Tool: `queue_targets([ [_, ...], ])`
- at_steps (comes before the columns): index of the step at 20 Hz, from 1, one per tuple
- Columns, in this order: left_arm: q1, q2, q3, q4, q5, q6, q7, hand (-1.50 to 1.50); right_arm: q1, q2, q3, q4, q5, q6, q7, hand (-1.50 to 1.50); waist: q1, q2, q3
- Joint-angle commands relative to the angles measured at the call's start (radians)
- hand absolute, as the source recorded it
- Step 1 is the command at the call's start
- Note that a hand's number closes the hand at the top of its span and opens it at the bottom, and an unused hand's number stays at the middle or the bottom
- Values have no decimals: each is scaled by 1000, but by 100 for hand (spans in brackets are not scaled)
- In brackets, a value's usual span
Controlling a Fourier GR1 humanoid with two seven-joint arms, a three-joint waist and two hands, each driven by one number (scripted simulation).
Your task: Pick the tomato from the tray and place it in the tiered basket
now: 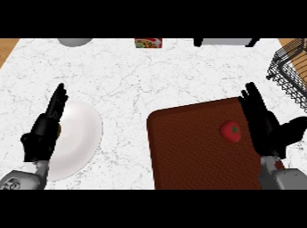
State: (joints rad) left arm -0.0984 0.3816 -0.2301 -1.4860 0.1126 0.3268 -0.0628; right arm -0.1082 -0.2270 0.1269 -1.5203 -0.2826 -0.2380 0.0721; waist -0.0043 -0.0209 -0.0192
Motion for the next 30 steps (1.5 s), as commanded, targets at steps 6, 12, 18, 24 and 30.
queue_targets([
  [6, 2, -49, 32, -49, 7, 61, -12, 0, 50, 37, -442, -114, -383, 145, -379, 150, -71, -1, 31],
  [12, -34, -102, -36, -54, 2, 47, 35, 0, 125, 178, -453, 67, -669, 467, -339, -150, -37, 17, 31],
  [18, -45, -126, -65, -73, -42, 74, 82, 0, 349, -15, -575, 179, -659, 941, -462, -150, -14, 19, 22],
  [24, -29, -132, -59, -59, -41, 72, 47, 0, 448, -243, -628, 67, -235, 847, -519, -150, -12, 20, 17],
  [30, -83, -121, -39, -50, -38, 66, 96, 0, 496, -375, -615, -165, 83, 690, -466, -150, -10, 20, 16],
])
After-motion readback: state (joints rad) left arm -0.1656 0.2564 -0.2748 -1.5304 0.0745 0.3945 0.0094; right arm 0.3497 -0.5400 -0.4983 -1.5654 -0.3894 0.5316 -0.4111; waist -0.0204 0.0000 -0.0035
